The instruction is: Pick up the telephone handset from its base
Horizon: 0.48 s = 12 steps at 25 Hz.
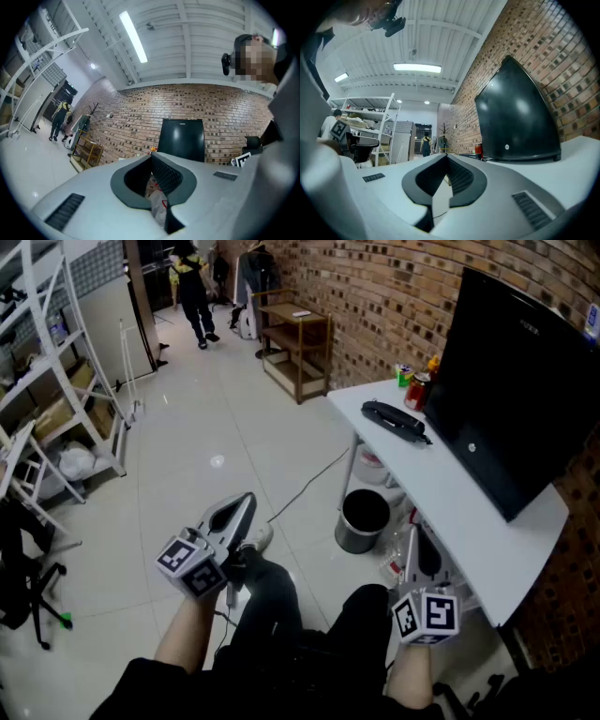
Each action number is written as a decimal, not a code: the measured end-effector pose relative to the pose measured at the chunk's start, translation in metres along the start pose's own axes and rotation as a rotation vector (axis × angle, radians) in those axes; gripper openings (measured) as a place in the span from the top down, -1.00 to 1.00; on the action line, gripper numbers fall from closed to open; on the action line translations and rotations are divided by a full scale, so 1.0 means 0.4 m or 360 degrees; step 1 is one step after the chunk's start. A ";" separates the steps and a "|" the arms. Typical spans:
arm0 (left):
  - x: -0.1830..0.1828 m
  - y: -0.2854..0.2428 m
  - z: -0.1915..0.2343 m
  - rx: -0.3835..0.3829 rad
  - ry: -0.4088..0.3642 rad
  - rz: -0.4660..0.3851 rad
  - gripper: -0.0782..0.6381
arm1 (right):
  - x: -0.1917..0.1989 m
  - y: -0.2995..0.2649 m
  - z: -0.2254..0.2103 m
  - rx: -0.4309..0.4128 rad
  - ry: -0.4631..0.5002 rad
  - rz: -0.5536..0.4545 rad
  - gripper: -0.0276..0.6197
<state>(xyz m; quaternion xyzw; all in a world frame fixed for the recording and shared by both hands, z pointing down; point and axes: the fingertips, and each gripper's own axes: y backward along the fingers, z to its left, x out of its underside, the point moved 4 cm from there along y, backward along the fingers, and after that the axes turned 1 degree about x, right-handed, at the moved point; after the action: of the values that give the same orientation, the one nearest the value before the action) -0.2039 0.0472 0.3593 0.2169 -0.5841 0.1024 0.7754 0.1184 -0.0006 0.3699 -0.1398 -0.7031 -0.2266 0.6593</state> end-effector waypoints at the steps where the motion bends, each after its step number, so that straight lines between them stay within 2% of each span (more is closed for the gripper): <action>1: 0.002 -0.003 0.001 -0.0011 0.0001 0.0001 0.78 | -0.015 -0.001 -0.003 0.0001 0.0045 -0.0005 0.88; 5: 0.012 -0.022 0.008 -0.0025 -0.0005 0.0035 0.78 | -0.055 -0.005 -0.011 -0.0001 0.0209 0.0014 0.88; 9: 0.023 -0.060 0.032 0.0023 -0.0031 0.0089 0.78 | -0.040 -0.037 -0.014 -0.0031 0.0207 0.0048 0.88; 12: 0.045 -0.120 0.072 0.0094 -0.0135 0.0163 0.78 | -0.026 -0.092 -0.034 -0.0041 0.0218 0.0063 0.88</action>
<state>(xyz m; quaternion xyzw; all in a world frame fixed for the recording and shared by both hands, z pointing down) -0.2038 -0.0101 0.3723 0.2137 -0.6234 0.1499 0.7370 0.1129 -0.0381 0.3551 -0.1463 -0.6505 -0.2316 0.7084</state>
